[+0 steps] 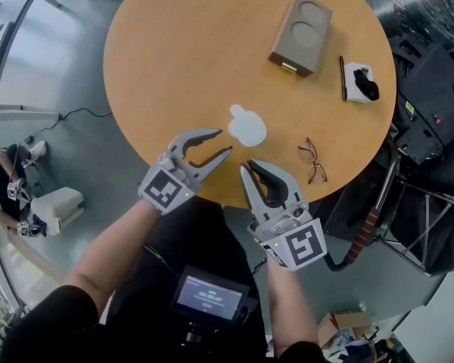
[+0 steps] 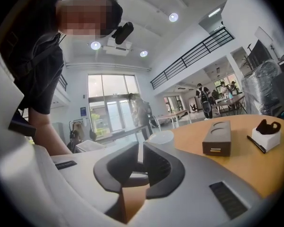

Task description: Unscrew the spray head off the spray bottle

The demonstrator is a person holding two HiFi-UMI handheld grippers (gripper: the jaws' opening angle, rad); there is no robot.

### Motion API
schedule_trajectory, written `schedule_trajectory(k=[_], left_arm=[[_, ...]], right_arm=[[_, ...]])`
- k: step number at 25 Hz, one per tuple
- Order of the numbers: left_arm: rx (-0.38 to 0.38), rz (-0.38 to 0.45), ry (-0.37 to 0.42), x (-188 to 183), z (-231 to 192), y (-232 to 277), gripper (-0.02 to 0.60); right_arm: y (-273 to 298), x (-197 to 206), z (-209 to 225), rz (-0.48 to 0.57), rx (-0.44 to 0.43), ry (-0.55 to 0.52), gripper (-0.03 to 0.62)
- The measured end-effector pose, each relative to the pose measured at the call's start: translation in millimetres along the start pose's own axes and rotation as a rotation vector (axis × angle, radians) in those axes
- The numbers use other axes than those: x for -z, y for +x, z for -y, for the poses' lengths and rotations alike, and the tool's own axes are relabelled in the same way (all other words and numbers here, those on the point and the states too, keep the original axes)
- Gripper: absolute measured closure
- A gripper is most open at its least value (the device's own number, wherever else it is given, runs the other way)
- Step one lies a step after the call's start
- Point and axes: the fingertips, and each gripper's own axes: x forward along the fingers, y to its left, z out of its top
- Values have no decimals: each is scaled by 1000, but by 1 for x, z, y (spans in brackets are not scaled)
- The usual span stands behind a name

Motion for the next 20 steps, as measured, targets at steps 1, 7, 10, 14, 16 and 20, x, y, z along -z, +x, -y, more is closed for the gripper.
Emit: schedule_trajectory(k=[1, 7, 10, 14, 16, 20], left_arm=[[-1, -1, 2, 4, 0, 4, 406], [-1, 0, 12, 23, -3, 27, 325], [3, 0, 18, 27, -4, 39, 280], [3, -3, 29, 33, -4, 53, 250], [4, 2, 33, 35, -3, 59, 250], [-2, 15, 39, 34, -3, 67, 249]], right_arm=[[0, 4, 3, -2, 4, 5, 557], [-4, 20, 17, -2, 32, 29, 554], [-7, 23, 24, 3, 45, 40, 554], [-11, 25, 30, 5, 61, 47, 554], [-12, 26, 32, 6, 66, 50, 554], [-15, 28, 35, 6, 73, 57, 554]])
